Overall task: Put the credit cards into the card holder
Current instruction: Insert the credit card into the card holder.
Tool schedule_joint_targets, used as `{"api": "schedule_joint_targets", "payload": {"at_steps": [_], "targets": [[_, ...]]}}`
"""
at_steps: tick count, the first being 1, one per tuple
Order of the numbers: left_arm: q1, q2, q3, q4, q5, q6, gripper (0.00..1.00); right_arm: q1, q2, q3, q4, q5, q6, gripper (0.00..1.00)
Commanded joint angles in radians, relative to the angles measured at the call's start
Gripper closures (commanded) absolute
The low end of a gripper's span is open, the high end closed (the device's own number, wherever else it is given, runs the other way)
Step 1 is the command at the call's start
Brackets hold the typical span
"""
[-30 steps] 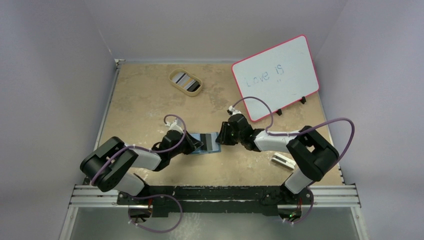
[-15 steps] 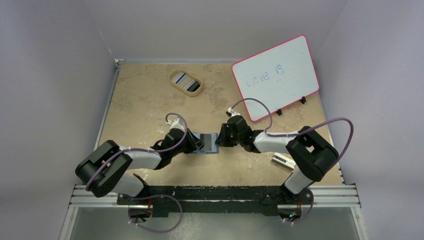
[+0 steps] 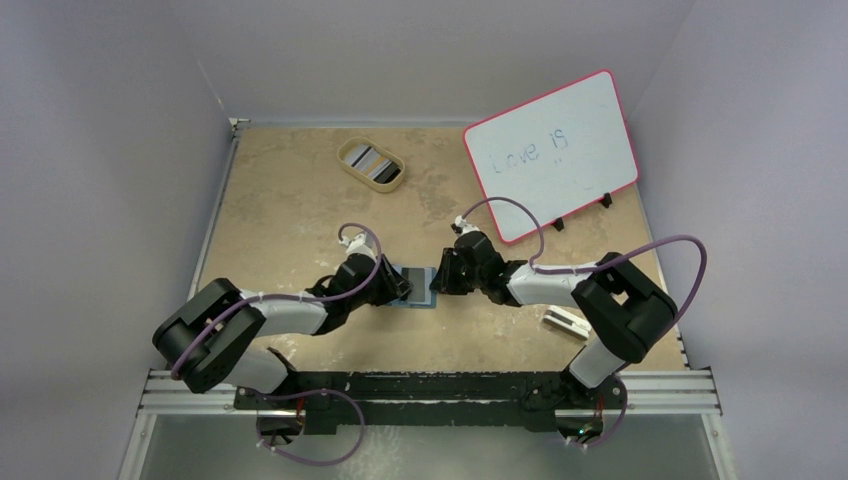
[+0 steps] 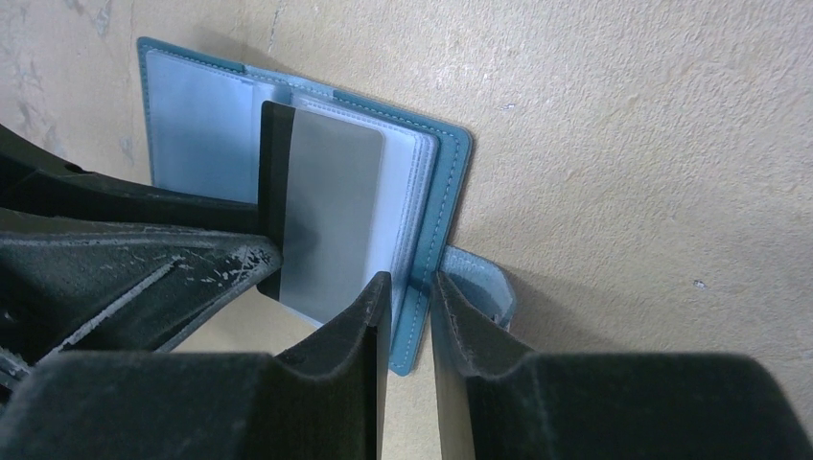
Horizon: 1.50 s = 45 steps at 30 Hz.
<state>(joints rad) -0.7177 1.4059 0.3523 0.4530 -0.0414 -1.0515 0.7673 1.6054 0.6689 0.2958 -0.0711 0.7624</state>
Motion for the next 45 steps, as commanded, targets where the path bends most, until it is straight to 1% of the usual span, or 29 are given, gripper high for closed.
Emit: {"api": "schedule_joint_targets", "payload": {"at_steps": [1, 8, 12, 16, 20, 23, 27, 31, 35, 37, 39, 42, 44, 45], "targets": [[-0.043, 0.015, 0.053, 0.016, -0.048, 0.059, 0.68, 0.006, 0.003, -0.005, 0.017, -0.019, 0.001, 0.76], [-0.058, 0.027, 0.06, 0.035, -0.042, 0.106, 0.66, 0.006, 0.006, -0.006, 0.023, -0.026, 0.004, 0.76], [-0.067, 0.03, 0.082, 0.028, -0.026, 0.171, 0.64, 0.006, 0.005, -0.006, 0.022, -0.022, 0.003, 0.76], [-0.074, 0.028, 0.082, 0.06, 0.015, 0.203, 0.62, 0.006, 0.003, 0.005, 0.002, -0.01, -0.009, 0.76], [-0.077, 0.006, 0.099, -0.017, 0.021, 0.215, 0.6, 0.006, -0.023, -0.003, -0.026, -0.005, -0.015, 0.76], [-0.076, -0.022, 0.104, -0.075, -0.002, 0.193, 0.59, 0.006, -0.048, 0.001, -0.064, -0.003, -0.02, 0.75], [-0.077, -0.086, 0.148, -0.209, -0.06, 0.199, 0.57, 0.006, -0.081, 0.004, -0.085, 0.006, -0.02, 0.73], [-0.076, -0.122, 0.181, -0.338, -0.134, 0.194, 0.56, 0.005, -0.076, 0.008, -0.086, 0.006, -0.023, 0.72], [-0.077, -0.139, 0.185, -0.359, -0.164, 0.19, 0.55, 0.005, -0.08, 0.019, -0.09, 0.007, -0.027, 0.72], [-0.075, -0.148, 0.212, -0.374, -0.194, 0.205, 0.54, 0.005, -0.09, 0.023, -0.095, 0.009, -0.03, 0.72], [-0.071, -0.14, 0.282, -0.451, -0.264, 0.262, 0.53, 0.005, -0.104, 0.028, -0.104, 0.01, -0.036, 0.72], [-0.064, -0.088, 0.429, -0.591, -0.423, 0.405, 0.53, 0.006, -0.134, 0.027, -0.109, 0.018, -0.045, 0.71], [-0.036, -0.043, 0.513, -0.632, -0.477, 0.507, 0.55, 0.006, -0.157, 0.026, -0.115, 0.028, -0.051, 0.7], [-0.013, -0.02, 0.549, -0.629, -0.481, 0.557, 0.56, 0.005, -0.167, 0.028, -0.118, 0.035, -0.055, 0.7]]}}
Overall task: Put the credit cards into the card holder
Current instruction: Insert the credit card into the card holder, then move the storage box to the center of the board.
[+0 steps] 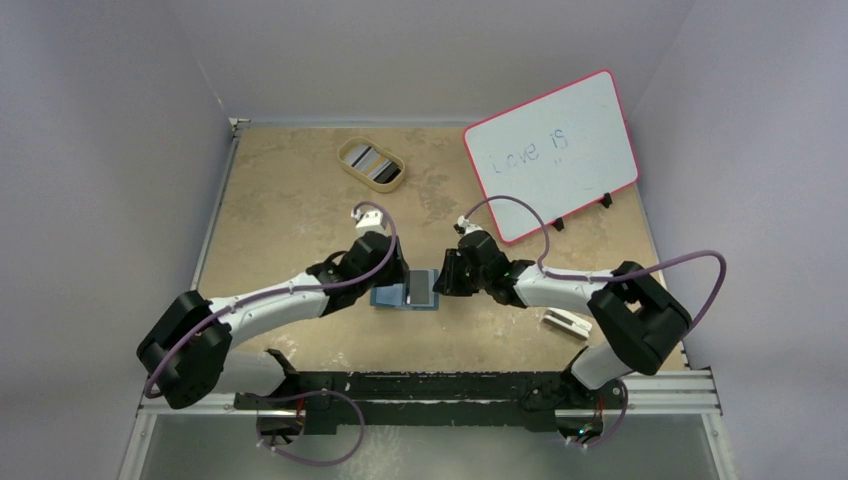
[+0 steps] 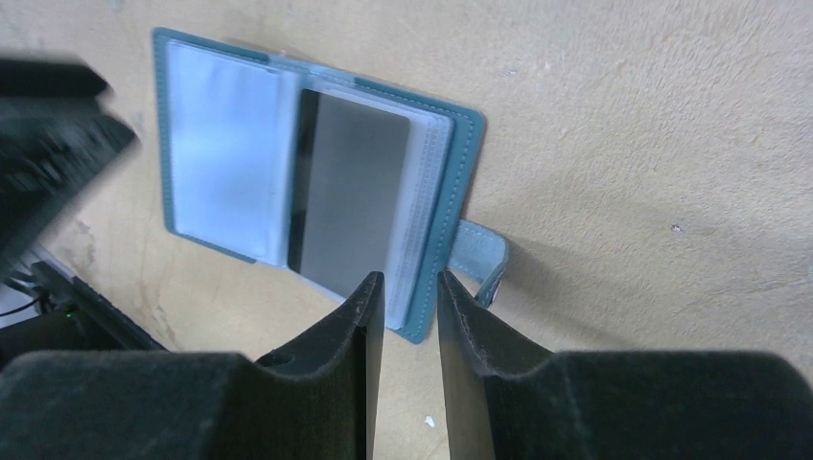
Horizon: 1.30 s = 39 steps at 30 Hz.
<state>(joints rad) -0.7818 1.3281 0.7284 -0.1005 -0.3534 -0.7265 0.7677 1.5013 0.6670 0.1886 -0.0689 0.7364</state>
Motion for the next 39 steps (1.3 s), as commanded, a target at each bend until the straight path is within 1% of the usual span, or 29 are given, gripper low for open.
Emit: {"api": "schedule_joint_targets", "payload": {"at_steps": [1, 3, 5, 7, 10, 13, 16, 23, 26, 31, 36, 39], "targets": [[0.084, 0.082, 0.209, -0.067, -0.154, 0.276, 0.59, 0.005, -0.073, 0.03, -0.013, 0.037, -0.033, 0.69], [0.154, 0.145, 0.284, -0.041, -0.096, 0.359, 0.64, 0.005, -0.093, 0.027, -0.018, 0.046, -0.039, 0.69], [0.2, 0.227, 0.383, -0.045, -0.08, 0.43, 0.66, 0.005, -0.113, 0.028, -0.02, 0.053, -0.047, 0.69], [0.226, 0.327, 0.496, -0.065, -0.076, 0.485, 0.66, 0.004, -0.129, 0.028, -0.023, 0.061, -0.053, 0.69], [0.232, 0.458, 0.654, -0.074, -0.085, 0.575, 0.6, 0.004, -0.148, 0.028, -0.021, 0.065, -0.061, 0.69], [0.247, 0.599, 0.803, -0.11, -0.068, 0.621, 0.59, 0.004, -0.159, 0.035, -0.024, 0.068, -0.071, 0.68], [0.276, 0.717, 0.934, -0.14, -0.032, 0.637, 0.58, 0.004, -0.166, 0.043, -0.033, 0.083, -0.077, 0.67], [0.302, 0.893, 1.125, -0.208, -0.041, 0.683, 0.56, 0.004, -0.184, 0.05, -0.049, 0.106, -0.088, 0.66], [0.309, 0.939, 1.166, -0.229, -0.037, 0.698, 0.56, 0.004, -0.185, 0.054, -0.058, 0.112, -0.091, 0.66], [0.315, 0.973, 1.169, -0.252, 0.004, 0.67, 0.58, 0.004, -0.186, 0.059, -0.067, 0.129, -0.091, 0.66], [0.314, 0.968, 1.147, -0.267, 0.049, 0.634, 0.67, 0.004, -0.178, 0.072, -0.073, 0.132, -0.098, 0.66], [0.314, 0.951, 1.125, -0.269, 0.07, 0.626, 0.68, 0.004, -0.185, 0.069, -0.075, 0.136, -0.098, 0.66]]}}
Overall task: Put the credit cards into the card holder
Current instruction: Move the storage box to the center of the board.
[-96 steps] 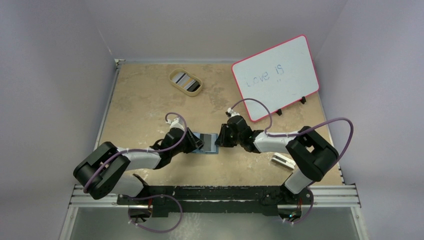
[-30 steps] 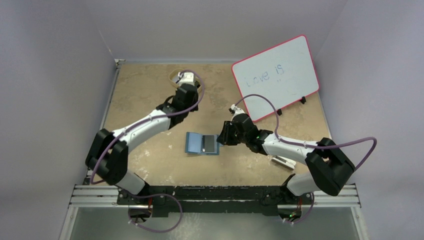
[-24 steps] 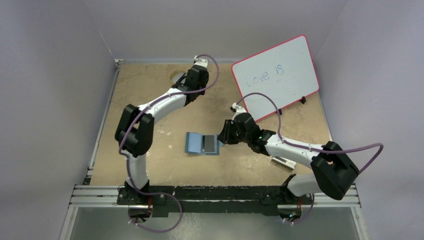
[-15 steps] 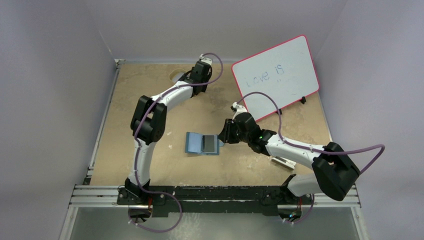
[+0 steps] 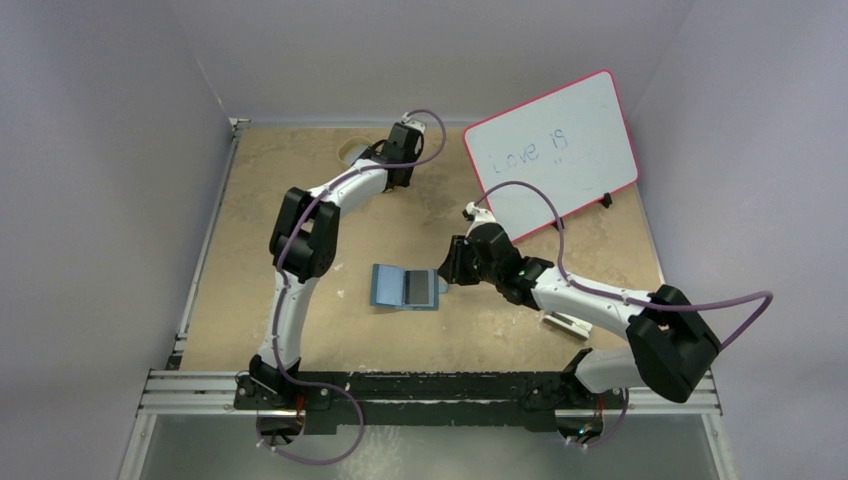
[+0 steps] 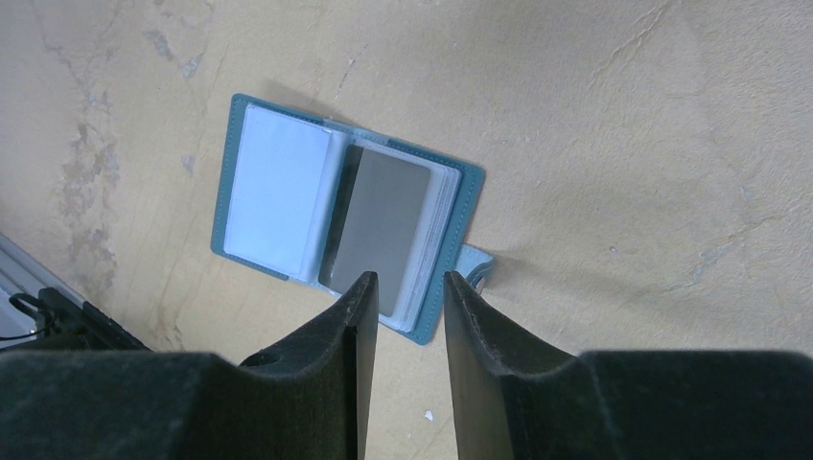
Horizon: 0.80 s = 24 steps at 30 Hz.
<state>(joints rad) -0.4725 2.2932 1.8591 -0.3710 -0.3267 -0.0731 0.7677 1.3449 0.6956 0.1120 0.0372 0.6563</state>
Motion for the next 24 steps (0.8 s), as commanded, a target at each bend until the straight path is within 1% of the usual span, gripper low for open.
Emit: {"api": "schedule_joint_targets", "payload": {"at_steps": [1, 3, 4, 11, 13, 19, 24], "targets": [[0.005, -0.017, -0.011, 0.004, 0.048, -0.027, 0.68, 0.004, -0.032, 0.038, 0.002, 0.032, -0.016, 0.66], [0.005, -0.014, -0.01, -0.005, 0.049, -0.027, 0.68, 0.004, -0.038, 0.034, 0.002, 0.033, -0.017, 0.66], [0.005, -0.011, -0.007, -0.014, 0.048, -0.026, 0.69, 0.003, -0.041, 0.032, 0.001, 0.033, -0.017, 0.66], [-0.005, -0.036, -0.028, -0.08, 0.055, -0.096, 0.9, 0.002, -0.076, 0.02, -0.006, 0.047, -0.014, 0.66], [-0.017, -0.047, -0.036, -0.112, 0.044, -0.132, 0.94, 0.003, -0.089, 0.014, -0.008, 0.052, -0.015, 0.66], [-0.095, -0.11, -0.105, -0.171, -0.006, -0.223, 0.96, 0.002, -0.128, -0.014, -0.01, 0.058, -0.009, 0.66], [-0.171, -0.17, -0.182, -0.173, -0.005, -0.291, 0.94, 0.001, -0.167, -0.042, -0.009, 0.058, 0.003, 0.66]]}}
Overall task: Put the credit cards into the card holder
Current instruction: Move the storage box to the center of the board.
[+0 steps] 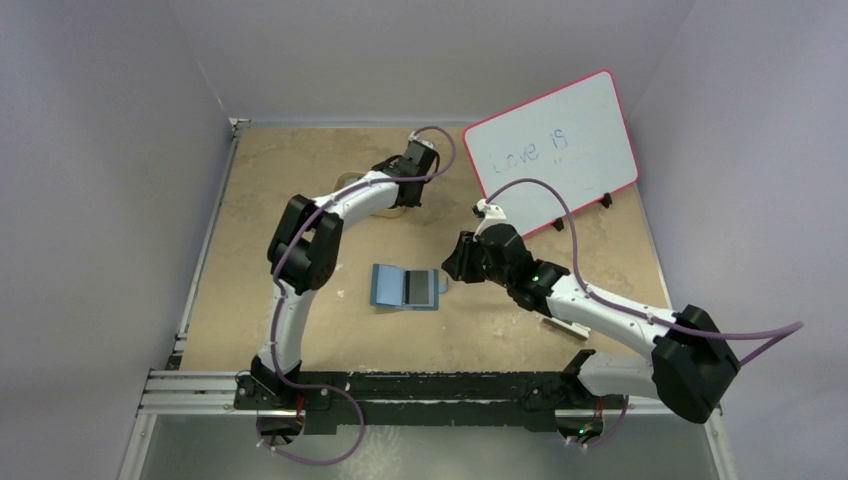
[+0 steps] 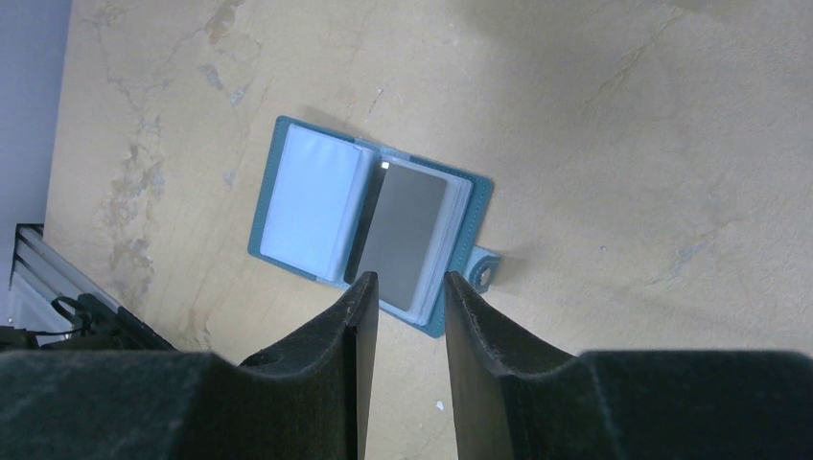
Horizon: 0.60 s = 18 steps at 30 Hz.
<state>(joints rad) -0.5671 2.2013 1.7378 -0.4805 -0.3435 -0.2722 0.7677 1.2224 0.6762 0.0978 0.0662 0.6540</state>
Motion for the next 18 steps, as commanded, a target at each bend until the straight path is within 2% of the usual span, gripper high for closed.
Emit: {"api": "schedule_joint_targets", "payload": {"at_steps": [1, 5, 8, 11, 15, 18], "targets": [[-0.09, -0.089, -0.076, -0.06, 0.013, -0.106, 0.94, 0.001, -0.052, -0.027, 0.005, 0.029, 0.007, 0.66], [-0.134, -0.123, -0.124, -0.054, 0.05, -0.16, 0.89, -0.001, -0.074, -0.039, -0.001, 0.029, 0.013, 0.66], [-0.145, -0.156, -0.144, -0.052, 0.06, -0.182, 0.79, -0.001, -0.087, -0.046, 0.006, 0.026, 0.021, 0.65], [-0.144, -0.196, -0.135, -0.072, 0.005, -0.186, 0.7, -0.003, -0.08, -0.04, 0.024, 0.029, 0.034, 0.64], [-0.14, -0.258, -0.118, -0.087, -0.068, -0.177, 0.6, -0.026, -0.035, -0.008, 0.04, 0.04, 0.078, 0.58], [-0.124, -0.294, -0.128, -0.081, -0.072, -0.156, 0.53, -0.058, 0.013, 0.016, 0.076, 0.033, 0.115, 0.56]]}}
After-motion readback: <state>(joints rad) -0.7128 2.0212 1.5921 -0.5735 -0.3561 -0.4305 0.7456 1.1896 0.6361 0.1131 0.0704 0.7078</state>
